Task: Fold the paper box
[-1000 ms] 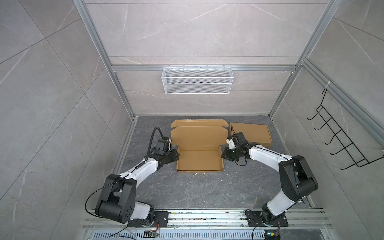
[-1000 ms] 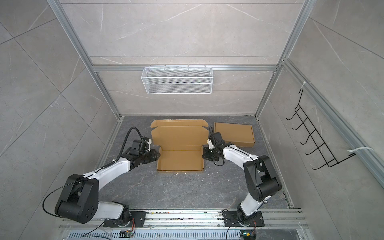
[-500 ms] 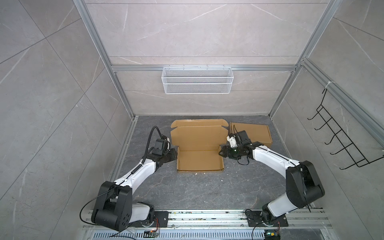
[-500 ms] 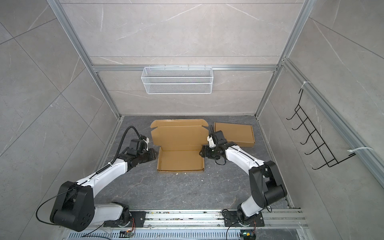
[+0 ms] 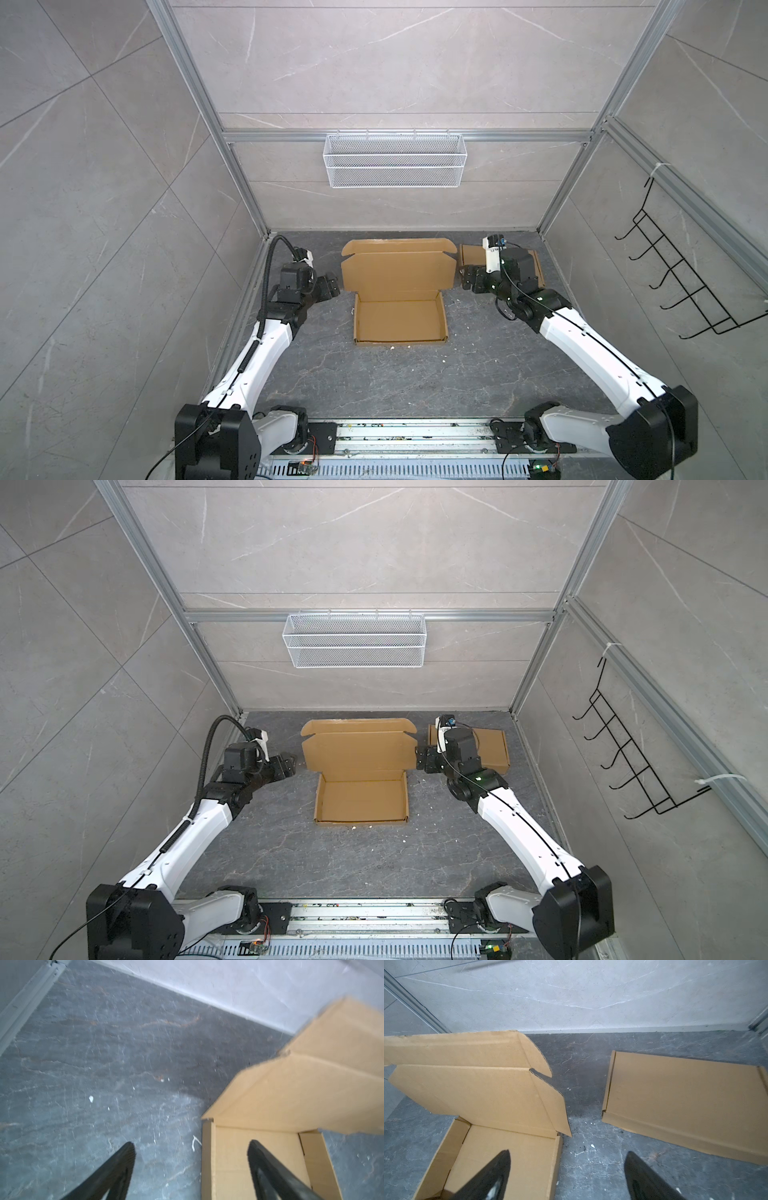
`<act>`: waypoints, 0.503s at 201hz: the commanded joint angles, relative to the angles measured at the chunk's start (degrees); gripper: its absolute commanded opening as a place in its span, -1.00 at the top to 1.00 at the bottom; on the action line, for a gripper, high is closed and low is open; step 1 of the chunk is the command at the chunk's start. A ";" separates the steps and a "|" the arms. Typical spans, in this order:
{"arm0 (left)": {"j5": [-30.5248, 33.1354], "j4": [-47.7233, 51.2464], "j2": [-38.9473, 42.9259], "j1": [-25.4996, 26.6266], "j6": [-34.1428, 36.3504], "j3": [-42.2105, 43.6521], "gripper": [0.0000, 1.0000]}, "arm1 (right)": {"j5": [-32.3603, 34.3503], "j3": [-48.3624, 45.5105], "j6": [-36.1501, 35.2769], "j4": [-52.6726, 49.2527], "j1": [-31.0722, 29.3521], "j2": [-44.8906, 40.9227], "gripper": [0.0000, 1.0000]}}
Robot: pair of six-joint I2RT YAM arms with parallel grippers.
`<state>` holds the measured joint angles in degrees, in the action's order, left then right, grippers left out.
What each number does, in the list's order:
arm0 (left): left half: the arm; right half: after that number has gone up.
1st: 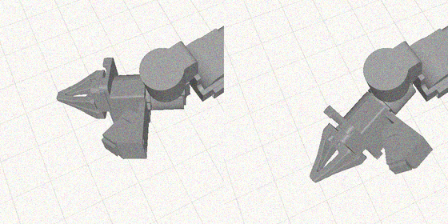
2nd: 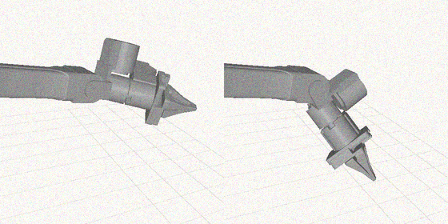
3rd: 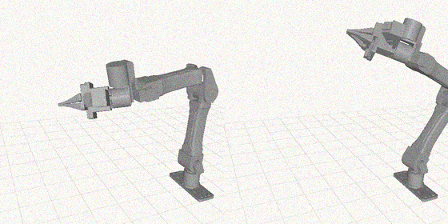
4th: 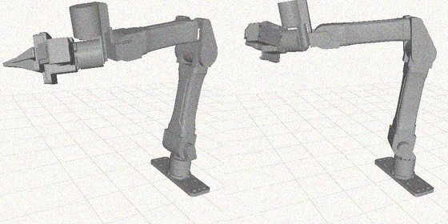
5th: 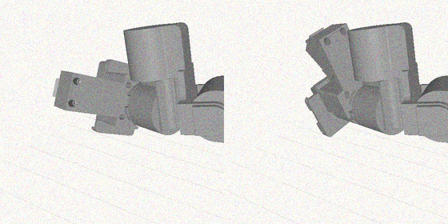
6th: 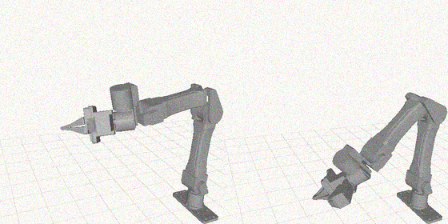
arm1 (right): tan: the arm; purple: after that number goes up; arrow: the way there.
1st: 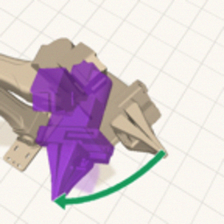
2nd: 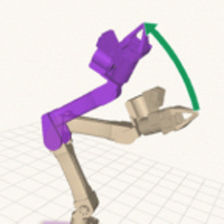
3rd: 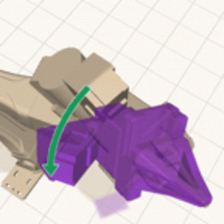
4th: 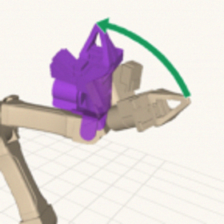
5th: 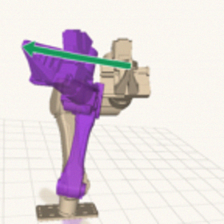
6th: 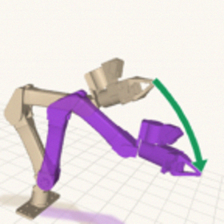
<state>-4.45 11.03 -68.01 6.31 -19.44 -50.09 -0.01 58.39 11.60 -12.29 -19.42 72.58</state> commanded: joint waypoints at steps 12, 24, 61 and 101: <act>-10.81 -6.93 -3.72 -1.74 6.44 -4.56 -0.56 | -10.56 -1.99 -7.33 13.21 2.39 2.01 -0.70; -13.43 -8.91 -5.26 -1.74 9.53 -5.03 -0.55 | -11.75 -0.63 -10.98 13.18 2.67 4.22 -0.73; -15.36 -9.28 -10.89 -2.33 16.85 -7.76 -0.51 | -17.61 4.84 -16.91 9.63 6.29 11.88 -0.66; -22.59 -11.84 -14.07 -5.04 17.38 -8.19 -0.44 | -25.15 8.54 -20.91 5.29 7.03 16.58 -0.58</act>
<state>-20.12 3.20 -80.86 2.90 -5.06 -56.25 -18.04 63.64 -4.75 -3.79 -12.27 87.50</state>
